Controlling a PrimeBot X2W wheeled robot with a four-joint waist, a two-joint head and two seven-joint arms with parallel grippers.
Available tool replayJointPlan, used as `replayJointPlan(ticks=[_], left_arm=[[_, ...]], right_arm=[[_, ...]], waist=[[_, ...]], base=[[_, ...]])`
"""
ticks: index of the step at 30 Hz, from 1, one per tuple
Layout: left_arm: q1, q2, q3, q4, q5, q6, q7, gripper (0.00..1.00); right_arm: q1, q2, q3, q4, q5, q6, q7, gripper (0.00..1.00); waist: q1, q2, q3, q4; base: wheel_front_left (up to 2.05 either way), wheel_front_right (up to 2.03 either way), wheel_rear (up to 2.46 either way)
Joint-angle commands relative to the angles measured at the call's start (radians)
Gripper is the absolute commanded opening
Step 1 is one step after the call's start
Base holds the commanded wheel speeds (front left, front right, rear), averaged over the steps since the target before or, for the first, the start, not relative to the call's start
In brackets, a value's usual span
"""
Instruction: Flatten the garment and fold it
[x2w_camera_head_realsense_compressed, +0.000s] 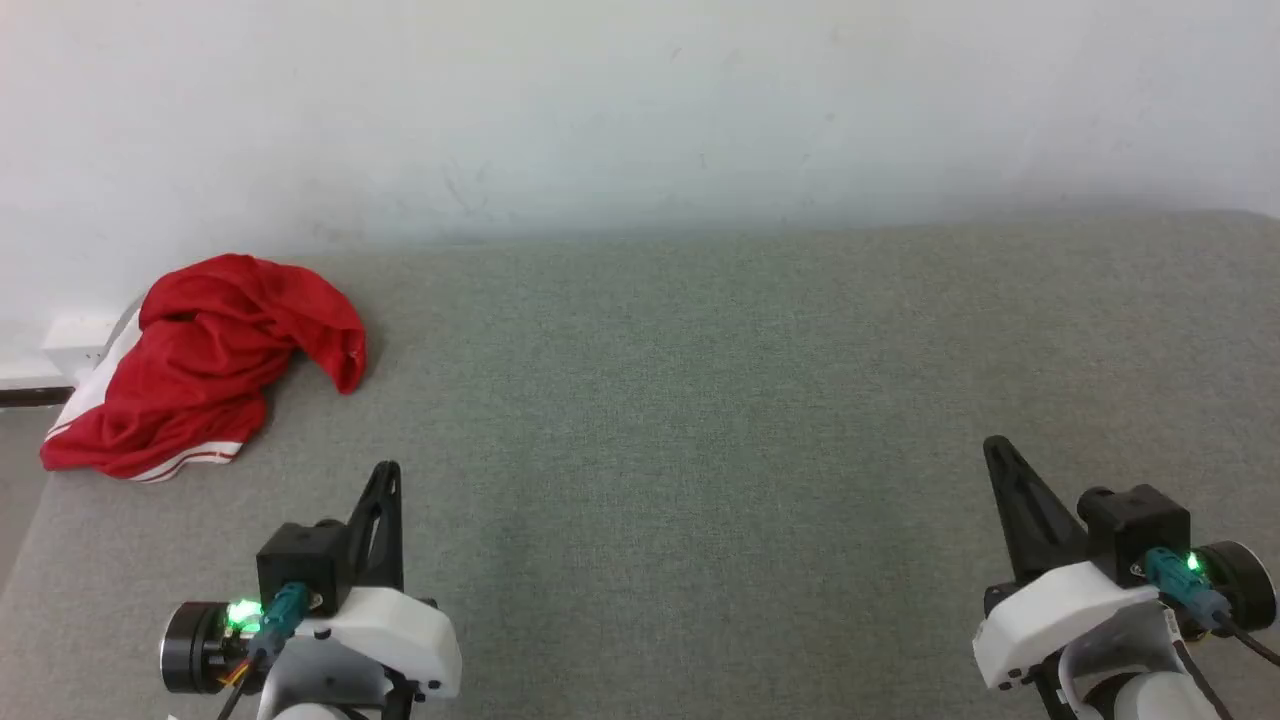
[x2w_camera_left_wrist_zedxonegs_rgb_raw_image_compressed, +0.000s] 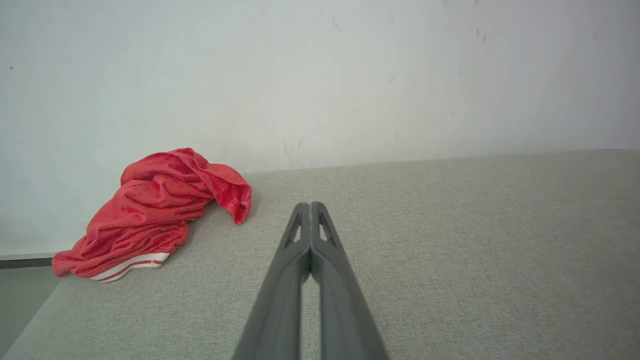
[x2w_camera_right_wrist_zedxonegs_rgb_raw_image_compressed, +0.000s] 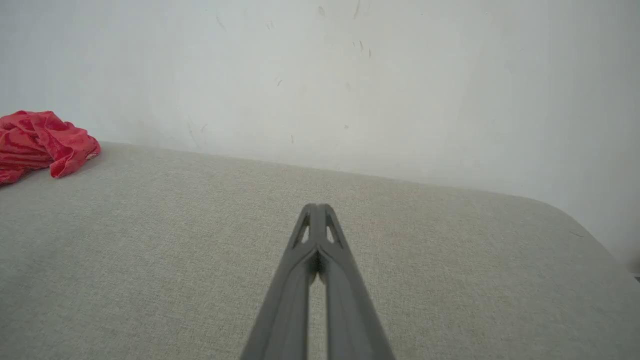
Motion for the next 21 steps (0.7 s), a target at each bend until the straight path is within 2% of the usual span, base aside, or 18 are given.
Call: replayJointPlan(ticks=[1,21], left_arm=[[-0.012,-0.003,0.004,0.003,0.006,-0.008,0.000,0.00],[-0.012,-0.003,0.004,0.003,0.006,-0.008,0.000,0.00]], right_arm=[[-0.007,0.003,0.000,-0.005,-0.007,-0.001,0.000,0.00],[-0.007,0.003,0.000,-0.005,-0.007,-0.001,0.000,0.00]], waist=[[0.0000,0.0000,0.000,0.000],[0.0000,0.0000,0.000,0.000]], base=[[0.00,0.00,0.00],[0.00,0.00,0.00]])
